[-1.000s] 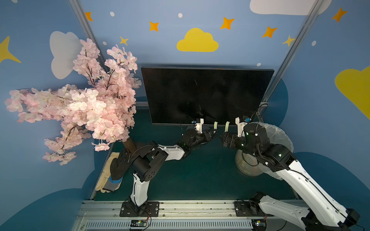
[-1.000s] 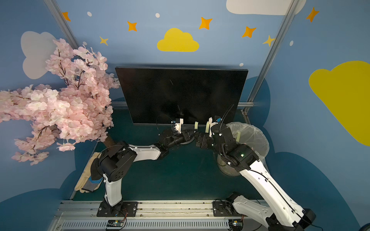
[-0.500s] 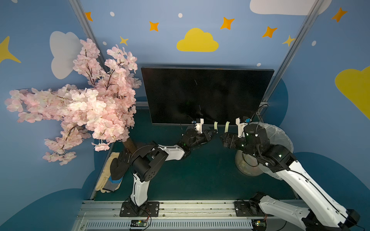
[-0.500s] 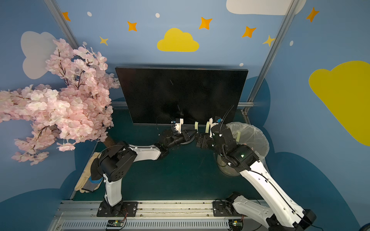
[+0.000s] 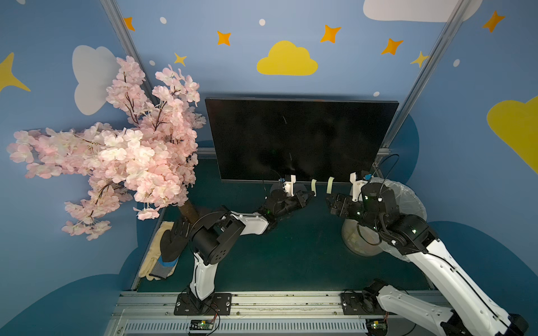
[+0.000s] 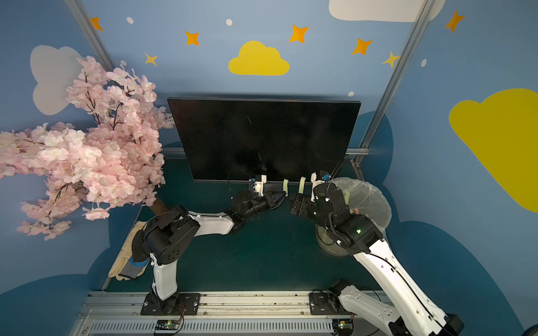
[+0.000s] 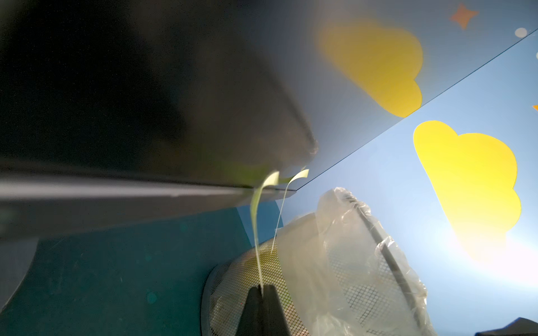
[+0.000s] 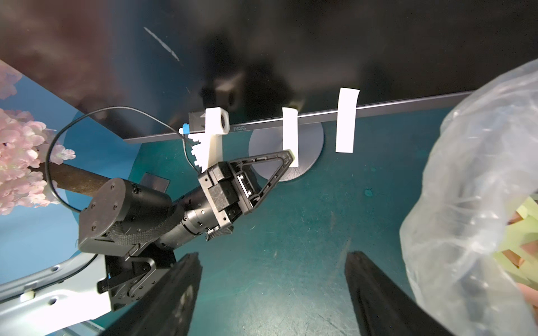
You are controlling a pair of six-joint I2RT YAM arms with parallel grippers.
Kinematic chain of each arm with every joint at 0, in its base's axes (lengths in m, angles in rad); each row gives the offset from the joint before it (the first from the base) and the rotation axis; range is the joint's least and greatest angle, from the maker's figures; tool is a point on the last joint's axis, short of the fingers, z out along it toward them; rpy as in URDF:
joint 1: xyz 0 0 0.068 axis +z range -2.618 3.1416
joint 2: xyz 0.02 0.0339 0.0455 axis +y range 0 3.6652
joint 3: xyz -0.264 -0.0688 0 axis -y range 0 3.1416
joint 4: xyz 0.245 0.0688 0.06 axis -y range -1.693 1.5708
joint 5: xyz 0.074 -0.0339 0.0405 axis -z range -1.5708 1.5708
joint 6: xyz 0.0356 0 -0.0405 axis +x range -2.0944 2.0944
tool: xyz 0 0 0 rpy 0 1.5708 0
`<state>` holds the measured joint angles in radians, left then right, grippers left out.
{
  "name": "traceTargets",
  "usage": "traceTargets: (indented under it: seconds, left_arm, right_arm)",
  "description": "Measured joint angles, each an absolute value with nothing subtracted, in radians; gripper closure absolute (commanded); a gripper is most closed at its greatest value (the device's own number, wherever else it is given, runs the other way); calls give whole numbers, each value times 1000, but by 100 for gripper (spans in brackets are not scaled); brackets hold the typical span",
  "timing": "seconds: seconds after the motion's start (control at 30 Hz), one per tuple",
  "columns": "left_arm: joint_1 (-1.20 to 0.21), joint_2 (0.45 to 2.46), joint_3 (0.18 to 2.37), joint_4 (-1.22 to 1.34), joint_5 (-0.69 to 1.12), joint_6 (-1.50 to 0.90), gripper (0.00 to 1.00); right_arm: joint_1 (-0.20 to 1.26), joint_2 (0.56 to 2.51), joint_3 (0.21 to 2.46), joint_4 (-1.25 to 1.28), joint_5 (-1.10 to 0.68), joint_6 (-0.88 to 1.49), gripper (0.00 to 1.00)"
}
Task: Remove the sticky note from the monitor
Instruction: Tear off the sticky note from the monitor, then place the sticky note in the trash bin.
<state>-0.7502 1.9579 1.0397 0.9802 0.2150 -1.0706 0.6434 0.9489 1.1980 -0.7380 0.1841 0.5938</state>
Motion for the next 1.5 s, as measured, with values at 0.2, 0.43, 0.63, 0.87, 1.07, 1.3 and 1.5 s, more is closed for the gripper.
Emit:
traceTargets:
  seconds: [0.2,0.43,0.63,0.87,1.07,1.3,1.5]
  left_arm:
    - [-777,1906,1003,947,204,-1081,97]
    - [-807,1783,999,904,190,-1063,97]
    - [-814,1718,1036,810,191,-1007,97]
    - [-828,1699,1169,660,212,-907,97]
    - [-834,1702,1307,549,252,-836,97]
    - [-835,1776,1501,462,321,-810,97]
    - [-850,1889,1665,372,379,-808,98]
  right_arm:
    - [602,916,1184,-750,184,593,16]
    - [538,871,1183,-772,175,585,16]
    - [486,844,1181,-783,158,577,16]
    - [414,810,1181,-801,126,568,15]
    - [355,783,1193,-838,111,558,15]
    - [290,734,1215,-895,115,537,15]
    - [256,698,1253,-932,142,535,14]
